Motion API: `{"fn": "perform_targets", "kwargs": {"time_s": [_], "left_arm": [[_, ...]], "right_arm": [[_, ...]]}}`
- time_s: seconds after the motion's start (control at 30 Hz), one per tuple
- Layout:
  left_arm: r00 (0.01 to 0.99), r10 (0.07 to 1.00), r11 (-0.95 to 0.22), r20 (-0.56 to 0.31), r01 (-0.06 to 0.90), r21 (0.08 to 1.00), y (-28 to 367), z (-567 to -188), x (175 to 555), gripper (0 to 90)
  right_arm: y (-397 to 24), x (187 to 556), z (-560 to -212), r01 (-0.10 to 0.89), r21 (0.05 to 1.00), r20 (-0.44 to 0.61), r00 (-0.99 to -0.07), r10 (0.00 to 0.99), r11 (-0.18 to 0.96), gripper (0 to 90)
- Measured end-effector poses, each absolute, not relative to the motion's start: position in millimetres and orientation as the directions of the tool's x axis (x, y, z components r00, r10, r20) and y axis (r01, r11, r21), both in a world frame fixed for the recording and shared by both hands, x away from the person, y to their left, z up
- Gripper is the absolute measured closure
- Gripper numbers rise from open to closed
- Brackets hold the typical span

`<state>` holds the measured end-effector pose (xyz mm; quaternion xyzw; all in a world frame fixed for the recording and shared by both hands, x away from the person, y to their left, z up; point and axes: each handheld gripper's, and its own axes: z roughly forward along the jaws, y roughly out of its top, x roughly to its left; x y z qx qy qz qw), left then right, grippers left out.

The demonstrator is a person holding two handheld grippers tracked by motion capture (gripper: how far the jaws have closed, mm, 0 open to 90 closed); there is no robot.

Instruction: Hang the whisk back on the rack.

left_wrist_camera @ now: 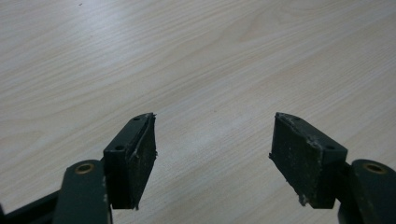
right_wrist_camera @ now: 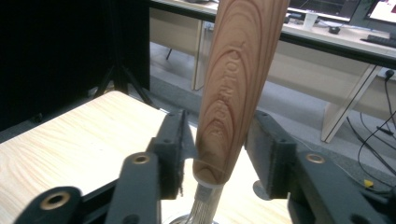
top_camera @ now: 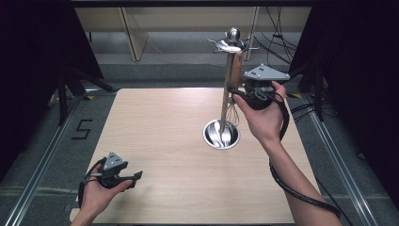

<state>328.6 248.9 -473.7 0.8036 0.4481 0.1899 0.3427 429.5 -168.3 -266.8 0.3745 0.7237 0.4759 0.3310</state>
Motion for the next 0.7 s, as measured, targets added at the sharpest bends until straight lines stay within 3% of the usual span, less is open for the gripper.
{"fn": "perform_targets", "kwargs": {"time_s": [0.2,0.3,0.4,0.7], "left_arm": [[0.538,0.843,-0.381,0.006,0.588,0.713,250,-473,329,30.5],[0.514,0.857,-0.335,-0.020,0.588,0.736,247,-475,329,30.5],[0.539,0.842,-0.385,0.009,0.589,0.711,250,-473,329,30.5],[0.535,0.845,-0.379,0.008,0.588,0.715,250,-474,329,30.5]], "right_arm": [[-173,425,-266,0.203,0.939,-0.145,-0.496,0.856,0.276,51.4],[-174,421,-266,0.231,0.940,-0.109,-0.490,0.865,0.250,49.5],[-180,420,-267,0.211,0.944,-0.126,-0.485,0.866,0.255,46.7],[-193,416,-273,0.212,0.944,-0.122,-0.481,0.868,0.251,45.2]]}}
